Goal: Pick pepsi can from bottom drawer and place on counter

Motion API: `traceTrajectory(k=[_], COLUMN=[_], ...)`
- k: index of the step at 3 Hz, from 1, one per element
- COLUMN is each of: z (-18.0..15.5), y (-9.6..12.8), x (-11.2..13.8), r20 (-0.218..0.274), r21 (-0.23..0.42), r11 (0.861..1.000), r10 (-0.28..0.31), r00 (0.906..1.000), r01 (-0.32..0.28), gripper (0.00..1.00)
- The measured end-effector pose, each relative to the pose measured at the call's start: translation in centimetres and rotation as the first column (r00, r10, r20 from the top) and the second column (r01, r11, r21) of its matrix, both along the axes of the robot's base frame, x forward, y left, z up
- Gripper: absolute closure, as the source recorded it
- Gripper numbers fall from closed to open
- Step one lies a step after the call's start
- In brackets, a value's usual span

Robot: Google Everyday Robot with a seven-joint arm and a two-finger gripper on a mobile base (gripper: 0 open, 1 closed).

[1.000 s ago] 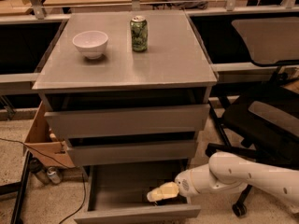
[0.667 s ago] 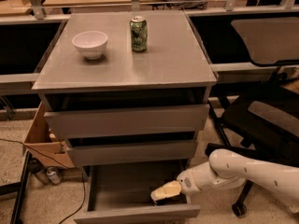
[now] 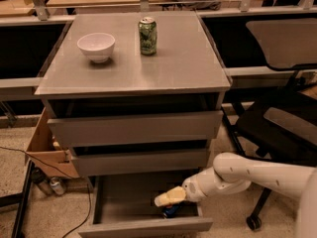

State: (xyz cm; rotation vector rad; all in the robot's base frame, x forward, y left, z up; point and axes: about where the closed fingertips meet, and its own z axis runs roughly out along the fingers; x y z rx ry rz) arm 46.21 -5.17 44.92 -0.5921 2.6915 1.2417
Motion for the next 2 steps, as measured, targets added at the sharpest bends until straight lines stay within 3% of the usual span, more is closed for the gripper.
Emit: traceTrajectory(k=[1, 2], z=[-2.8, -6.7], y=[-0.2, -0.9], x=[1.2, 1.5], r20=[-0.123, -0.227], r21=[-0.031, -0.037], r11=[0.998, 0.989], r10=[-0.061, -0.151], r00=[0.9905, 0.9621], r01=[0.057, 0.147], gripper=[0.00, 0.00])
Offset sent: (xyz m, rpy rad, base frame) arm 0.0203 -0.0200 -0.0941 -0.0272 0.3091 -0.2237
